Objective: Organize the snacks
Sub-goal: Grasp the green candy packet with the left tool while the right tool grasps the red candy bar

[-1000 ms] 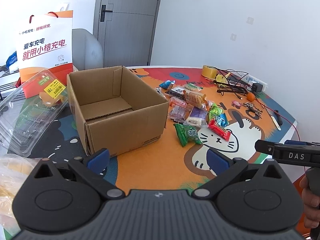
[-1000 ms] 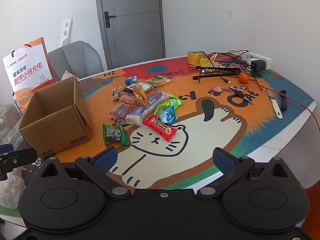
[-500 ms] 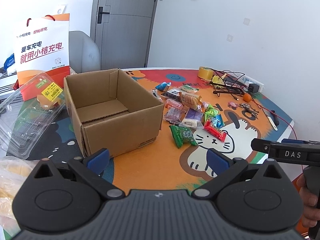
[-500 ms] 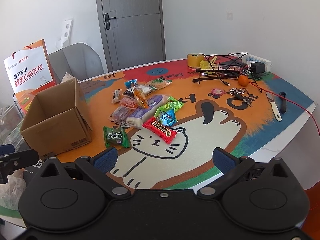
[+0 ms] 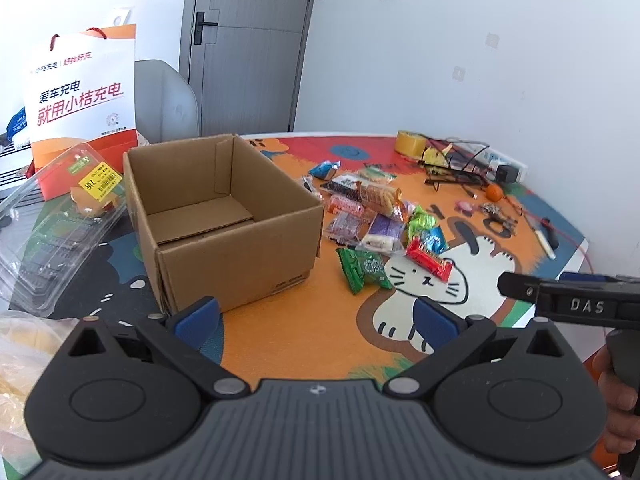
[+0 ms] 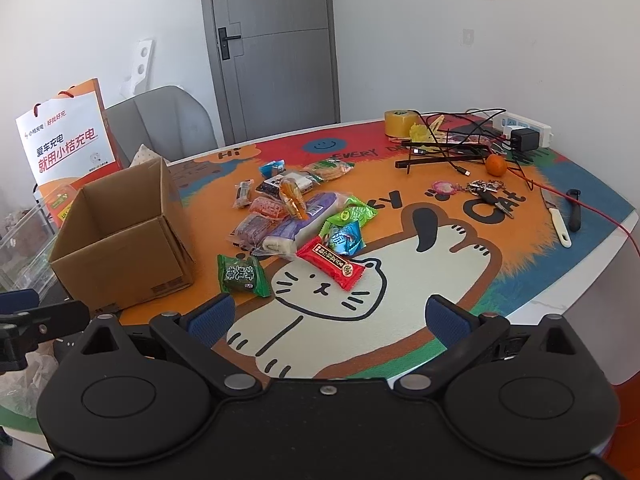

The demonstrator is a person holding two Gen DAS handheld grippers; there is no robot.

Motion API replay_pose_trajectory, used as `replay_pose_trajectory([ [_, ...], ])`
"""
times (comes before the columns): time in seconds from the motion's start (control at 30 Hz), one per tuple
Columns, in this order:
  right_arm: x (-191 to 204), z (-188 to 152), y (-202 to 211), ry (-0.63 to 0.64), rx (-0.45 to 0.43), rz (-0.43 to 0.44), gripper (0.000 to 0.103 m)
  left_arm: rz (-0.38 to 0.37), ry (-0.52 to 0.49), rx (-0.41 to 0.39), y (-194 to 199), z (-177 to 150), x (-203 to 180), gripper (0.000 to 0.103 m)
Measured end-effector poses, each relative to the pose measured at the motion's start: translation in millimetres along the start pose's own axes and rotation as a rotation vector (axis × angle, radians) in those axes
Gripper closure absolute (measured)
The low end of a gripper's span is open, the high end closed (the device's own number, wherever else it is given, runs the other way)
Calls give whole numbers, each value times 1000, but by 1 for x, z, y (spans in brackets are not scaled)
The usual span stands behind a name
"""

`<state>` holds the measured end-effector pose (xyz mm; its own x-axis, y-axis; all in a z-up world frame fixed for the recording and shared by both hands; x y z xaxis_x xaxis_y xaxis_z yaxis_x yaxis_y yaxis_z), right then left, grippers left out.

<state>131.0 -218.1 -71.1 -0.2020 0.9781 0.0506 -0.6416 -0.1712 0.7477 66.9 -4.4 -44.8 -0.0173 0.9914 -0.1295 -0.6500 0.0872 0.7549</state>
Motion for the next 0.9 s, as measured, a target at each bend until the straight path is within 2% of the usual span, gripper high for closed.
replay_pose_trajectory([
  [0.2, -11, 1, -25, -18, 58, 9, 0, -6, -27, 39, -26, 6, -11, 0],
  [0.4, -26, 9, -45, -52, 79, 30, 0, 0, -74, 58, -55, 18, -26, 1],
  [0.5, -34, 16, -57, -59, 97, 11, 0, -31, -87, 80, -68, 25, -33, 1],
  [0.6, -40, 23, -69, -55, 111, 5, 7, -24, -86, 95, -79, 32, -35, 2],
  [0.7, -43, 32, -77, -57, 128, 34, 14, -45, -65, 120, -90, 39, -35, 4],
  [0.77, -46, 39, -81, -54, 129, 51, 20, -63, -40, 142, -98, 43, -34, 10],
  [0.9, -42, 51, -89, -12, 140, 82, 28, -48, -39, 162, -111, 48, -34, 20],
])
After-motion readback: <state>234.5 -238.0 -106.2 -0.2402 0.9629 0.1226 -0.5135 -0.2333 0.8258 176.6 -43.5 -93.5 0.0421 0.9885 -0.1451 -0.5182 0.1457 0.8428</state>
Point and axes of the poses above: each gripper's, at about its wrist camera, not at the fingertips, and y roughly against the way its jaws point, x to its left, z to its top, the point moved 7 cm from there along -y, roughly the way its jaws point, and after that the axes turned 12 degrees about x, right-handed, at the moved point
